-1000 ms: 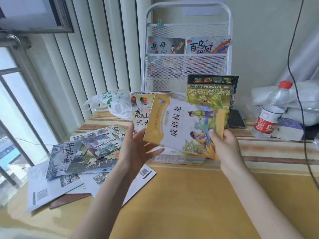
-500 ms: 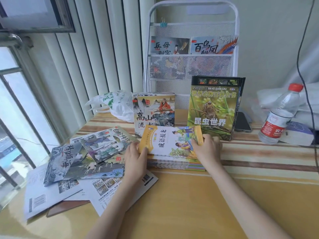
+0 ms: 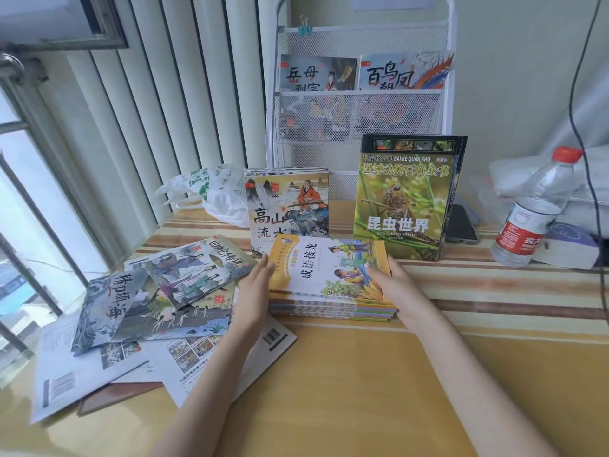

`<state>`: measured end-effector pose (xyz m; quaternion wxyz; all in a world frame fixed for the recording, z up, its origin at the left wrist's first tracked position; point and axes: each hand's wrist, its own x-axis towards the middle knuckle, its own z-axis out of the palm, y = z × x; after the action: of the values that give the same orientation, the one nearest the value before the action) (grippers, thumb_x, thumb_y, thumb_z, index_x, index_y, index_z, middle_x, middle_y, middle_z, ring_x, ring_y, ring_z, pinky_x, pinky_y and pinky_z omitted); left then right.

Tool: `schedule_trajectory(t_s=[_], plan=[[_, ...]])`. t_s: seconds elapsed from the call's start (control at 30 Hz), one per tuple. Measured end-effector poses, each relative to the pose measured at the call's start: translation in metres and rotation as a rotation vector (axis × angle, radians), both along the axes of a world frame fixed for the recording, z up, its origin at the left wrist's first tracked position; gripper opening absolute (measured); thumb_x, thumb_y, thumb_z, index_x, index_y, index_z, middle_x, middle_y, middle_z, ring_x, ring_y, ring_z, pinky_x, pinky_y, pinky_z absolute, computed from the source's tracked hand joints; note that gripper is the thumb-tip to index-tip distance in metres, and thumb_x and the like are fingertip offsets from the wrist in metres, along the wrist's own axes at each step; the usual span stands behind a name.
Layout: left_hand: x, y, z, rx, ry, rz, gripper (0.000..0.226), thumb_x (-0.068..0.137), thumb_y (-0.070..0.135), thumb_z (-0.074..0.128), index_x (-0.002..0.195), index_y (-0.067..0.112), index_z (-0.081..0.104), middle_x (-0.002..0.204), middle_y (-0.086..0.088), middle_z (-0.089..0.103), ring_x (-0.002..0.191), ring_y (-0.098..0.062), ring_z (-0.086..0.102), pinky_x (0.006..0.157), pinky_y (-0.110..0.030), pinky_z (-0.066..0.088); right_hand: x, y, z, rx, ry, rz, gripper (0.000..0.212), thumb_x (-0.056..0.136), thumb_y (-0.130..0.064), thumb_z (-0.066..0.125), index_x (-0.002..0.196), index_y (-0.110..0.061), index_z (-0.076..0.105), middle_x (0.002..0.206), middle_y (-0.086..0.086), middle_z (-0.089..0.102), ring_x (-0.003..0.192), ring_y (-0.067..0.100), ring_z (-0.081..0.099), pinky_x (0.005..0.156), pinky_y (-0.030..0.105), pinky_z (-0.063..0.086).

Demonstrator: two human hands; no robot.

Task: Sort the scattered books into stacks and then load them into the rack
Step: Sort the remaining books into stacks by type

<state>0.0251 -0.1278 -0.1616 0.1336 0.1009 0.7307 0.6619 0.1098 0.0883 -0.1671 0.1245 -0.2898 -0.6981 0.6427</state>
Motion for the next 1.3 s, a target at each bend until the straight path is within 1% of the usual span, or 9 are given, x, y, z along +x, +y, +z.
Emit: schedule_trajectory(t_s=[0.07,0.23,0.47,0.83,0.93,1.03,1.1,1.2,1.3], plan=[[0.005,-0.002,-0.002,-0.062,0.116,-0.040,0.063,0.092,0.045,0.054,0.147,0.023,0.034,0.143,0.007,0.043,0.126,-0.006,0.040,0.103,-0.026,0.030,0.000,-0.001,0.002,-0.034,0.011,-0.019,0.074,0.089,-0.038,0.061,0.149,-0.037,0.018,0.153,-0.009,0.028,0.136,0.020,0.035,0.108,0.042,0.034],[-0.002,-0.011,-0.010,-0.201,0.194,-0.159,0.118,0.053,0.048,0.087,0.150,0.022,0.024,0.135,0.007,0.048,0.117,-0.009,0.051,0.090,-0.020,0.042,0.000,0.000,0.001,-0.080,0.077,-0.055,0.070,0.091,-0.031,0.059,0.148,-0.039,0.019,0.156,-0.009,0.020,0.140,0.020,0.028,0.108,0.041,0.031],[-0.005,-0.014,-0.011,-0.357,0.341,-0.206,0.118,0.057,0.015,0.090,0.151,0.017,0.018,0.128,0.011,0.040,0.117,-0.004,0.037,0.088,-0.013,0.029,0.000,0.000,-0.002,-0.117,0.126,-0.077,0.068,0.089,-0.026,0.063,0.146,-0.037,0.027,0.143,-0.014,0.040,0.127,0.014,0.044,0.101,0.036,0.036],[0.009,0.038,-0.023,-0.289,0.367,-0.231,0.115,0.059,0.012,0.088,0.150,0.017,0.018,0.125,0.009,0.046,0.118,-0.012,0.044,0.080,-0.006,0.032,0.026,0.046,0.006,-0.076,0.120,-0.136,0.065,0.089,-0.020,0.063,0.144,-0.033,0.033,0.136,-0.010,0.048,0.112,0.013,0.052,0.088,0.029,0.043],[0.005,0.037,-0.019,-0.369,0.343,-0.278,0.115,0.065,0.020,0.086,0.152,0.015,0.010,0.137,0.001,0.045,0.129,-0.017,0.041,0.087,-0.010,0.029,0.025,0.043,0.010,0.124,0.021,-0.141,0.063,0.091,-0.022,0.062,0.146,-0.027,0.031,0.141,-0.005,0.045,0.121,0.018,0.049,0.096,0.034,0.042],[-0.003,0.019,-0.011,-0.402,0.255,-0.450,0.123,0.061,0.044,0.084,0.152,0.026,0.004,0.155,0.000,0.026,0.139,-0.019,0.032,0.113,-0.031,0.028,0.025,0.020,0.018,0.704,-0.026,-0.260,0.053,0.091,-0.012,0.057,0.141,-0.017,0.040,0.140,0.006,0.048,0.126,0.028,0.045,0.098,0.038,0.039],[-0.008,-0.003,-0.002,-0.397,0.233,-0.474,0.112,0.065,0.044,0.082,0.151,0.032,0.012,0.159,0.004,0.013,0.145,-0.018,0.018,0.117,-0.046,0.022,0.023,-0.012,0.024,1.003,0.154,-0.329,0.042,0.087,-0.001,0.054,0.128,-0.011,0.052,0.125,0.010,0.058,0.115,0.032,0.050,0.095,0.041,0.042],[-0.025,-0.042,0.007,-0.471,0.429,-0.177,0.077,0.082,0.030,0.069,0.148,0.024,0.029,0.157,0.003,0.021,0.145,-0.017,0.018,0.118,-0.046,0.017,0.013,-0.071,0.030,1.030,0.362,-0.112,0.033,0.088,0.001,0.051,0.119,-0.010,0.056,0.116,0.007,0.062,0.110,0.026,0.055,0.090,0.028,0.041],[-0.047,-0.085,-0.002,-0.848,0.518,0.226,0.065,0.090,0.033,0.056,0.147,0.016,0.030,0.155,-0.008,0.026,0.145,-0.030,0.014,0.117,-0.054,0.007,-0.010,-0.125,0.029,0.939,0.354,0.327,0.037,0.095,-0.009,0.048,0.129,-0.020,0.047,0.127,0.002,0.055,0.113,0.018,0.051,0.089,0.025,0.041]])
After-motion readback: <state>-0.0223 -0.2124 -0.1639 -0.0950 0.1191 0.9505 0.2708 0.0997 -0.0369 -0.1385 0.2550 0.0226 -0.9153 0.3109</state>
